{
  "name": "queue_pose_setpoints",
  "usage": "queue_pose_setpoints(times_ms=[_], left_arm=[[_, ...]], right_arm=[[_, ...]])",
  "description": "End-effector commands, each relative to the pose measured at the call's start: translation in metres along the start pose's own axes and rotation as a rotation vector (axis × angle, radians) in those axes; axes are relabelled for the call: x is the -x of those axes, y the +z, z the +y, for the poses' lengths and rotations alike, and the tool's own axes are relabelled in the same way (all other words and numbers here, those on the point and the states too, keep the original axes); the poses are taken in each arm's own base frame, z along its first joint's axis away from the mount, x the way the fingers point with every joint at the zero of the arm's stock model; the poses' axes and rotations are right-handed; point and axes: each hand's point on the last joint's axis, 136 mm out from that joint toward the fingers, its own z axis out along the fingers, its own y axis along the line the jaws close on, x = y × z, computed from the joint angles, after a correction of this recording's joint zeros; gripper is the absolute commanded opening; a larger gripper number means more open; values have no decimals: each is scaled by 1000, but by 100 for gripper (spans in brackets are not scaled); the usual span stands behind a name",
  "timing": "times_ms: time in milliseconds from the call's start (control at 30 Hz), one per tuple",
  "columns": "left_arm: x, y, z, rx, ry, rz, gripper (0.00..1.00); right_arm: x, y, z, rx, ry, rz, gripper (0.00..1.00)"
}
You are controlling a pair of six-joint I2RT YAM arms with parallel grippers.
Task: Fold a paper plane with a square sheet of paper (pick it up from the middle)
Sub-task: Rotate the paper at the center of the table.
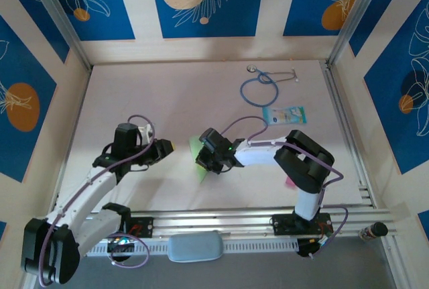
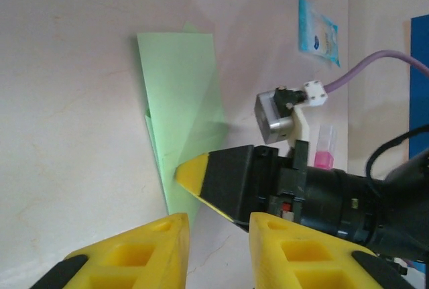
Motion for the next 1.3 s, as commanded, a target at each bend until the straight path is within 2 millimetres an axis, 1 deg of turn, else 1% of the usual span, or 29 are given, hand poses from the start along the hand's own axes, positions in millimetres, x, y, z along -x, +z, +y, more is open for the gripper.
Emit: queue_pose_setpoints(times_ms=[0,100,167,267,400,567,633,700,733,833,900,967,1067,1133,1200,1267], left_arm=[[15,0,-13,-21,-29,-7,28],[20,9,-12,-2,-43,20,27],[24,15,-12,-6,-47,32,26],[30,23,-12,-15,-85,32,26],[35,27,-13,-25,-114,24,26],[33,29,-12,-25,-122,38,27],[29,31,-11,-33,-136,56,27],[26,33,-9,-41,-149,70,27],[24,34,-7,-38,-156,74,27],[23,39,-2,-34,-179,73,26],[25,44,-2,-43,-188,66,25],[27,51,-3,-43,-186,72,24],[27,65,-7,-41,-171,102,23],[25,77,-12,-46,-155,139,20],[22,88,-16,-44,-144,177,18],[19,99,-16,-37,-132,207,16]], right_arm=[[16,-27,16,35,-60,-41,9],[25,-39,7,15,-108,-60,9],[29,-40,4,19,-133,-32,9],[28,-37,7,59,-186,45,8],[19,-27,10,75,-223,112,8],[15,-8,-2,18,-207,157,8],[16,-4,-8,-4,-176,149,8],[20,-2,-25,-70,-91,116,8],[21,-1,-30,-65,-56,101,8],[20,5,-46,-38,125,57,7],[19,10,-52,-5,240,17,7],[17,12,-47,24,295,-38,6],[16,8,-28,43,291,-64,7],[17,2,-18,63,274,-89,8],[20,-8,-10,87,233,-95,10],[24,-19,-6,89,161,-87,12]])
